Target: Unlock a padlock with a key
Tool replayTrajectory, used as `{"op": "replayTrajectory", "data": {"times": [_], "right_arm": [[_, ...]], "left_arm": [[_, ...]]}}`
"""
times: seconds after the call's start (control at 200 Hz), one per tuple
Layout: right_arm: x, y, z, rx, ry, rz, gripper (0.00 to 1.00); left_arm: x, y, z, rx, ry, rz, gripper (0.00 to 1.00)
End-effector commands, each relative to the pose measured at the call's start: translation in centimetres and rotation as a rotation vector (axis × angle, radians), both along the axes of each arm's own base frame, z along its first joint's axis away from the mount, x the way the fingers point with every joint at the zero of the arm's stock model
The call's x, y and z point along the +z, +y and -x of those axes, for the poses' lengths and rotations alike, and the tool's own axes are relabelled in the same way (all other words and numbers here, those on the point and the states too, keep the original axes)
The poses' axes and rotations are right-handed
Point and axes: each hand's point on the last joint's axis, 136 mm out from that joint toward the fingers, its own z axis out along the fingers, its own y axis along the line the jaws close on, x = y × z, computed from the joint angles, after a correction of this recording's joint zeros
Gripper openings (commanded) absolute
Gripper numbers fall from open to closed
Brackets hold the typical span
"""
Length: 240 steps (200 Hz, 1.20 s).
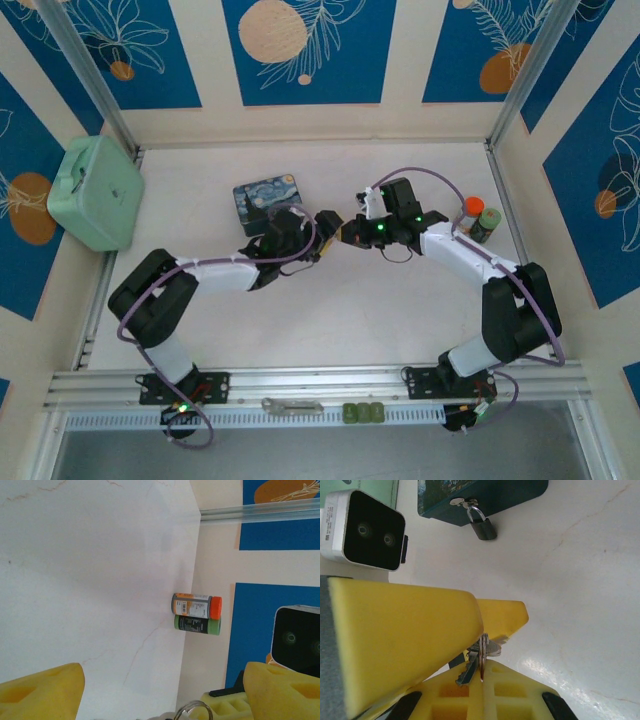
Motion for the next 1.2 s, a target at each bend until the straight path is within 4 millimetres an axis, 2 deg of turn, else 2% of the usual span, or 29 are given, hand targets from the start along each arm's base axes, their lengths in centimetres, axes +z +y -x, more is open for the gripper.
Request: {"op": "replayTrajectory", "data": {"times": [0.0,0.305,0.505,0.64,0.73,0.825,0.995,1.195], "right_arm": [[-0.1,1.4,0.7,0.052,0.019,-0.041,0.0],[-2.1,1.5,1.0,0.06,0.072,-0.026,0.0],[-2.1,1.7,1.1,0.071,0.069,-0.027,0.0],[-3.2,0.9,1.0,0.043,0.084,0.025,0.0],[-5.2,-0.8,0.8,-0.026,0.116,0.145,0.0],[-7.4,-2.1,1.3,-0.045,0.157,0.254,0.0],[-9.6,-2.5,1.9,-0.035,0.207,0.328,0.0],[-11.7,-2.4,2.6,0.008,0.236,0.461,0.0]], "left_arm": [[2.2,-1.3,0.0,-0.031,-0.038,0.06,0.83],[3.6,-1.2,-0.2,-0.025,-0.07,0.085,0.83],[3.9,-1.8,-0.2,-0.039,-0.069,0.12,0.83],[3.7,-1.6,-0.2,-0.045,-0.085,0.07,0.83],[3.1,-0.8,-0.4,-0.038,-0.11,0.003,0.83],[1.8,0.8,-0.5,-0.022,-0.119,-0.101,0.84],[0.8,3.1,-0.6,-0.001,-0.133,-0.22,0.85],[0.4,4.6,-0.7,0.017,-0.14,-0.26,0.85]]}}
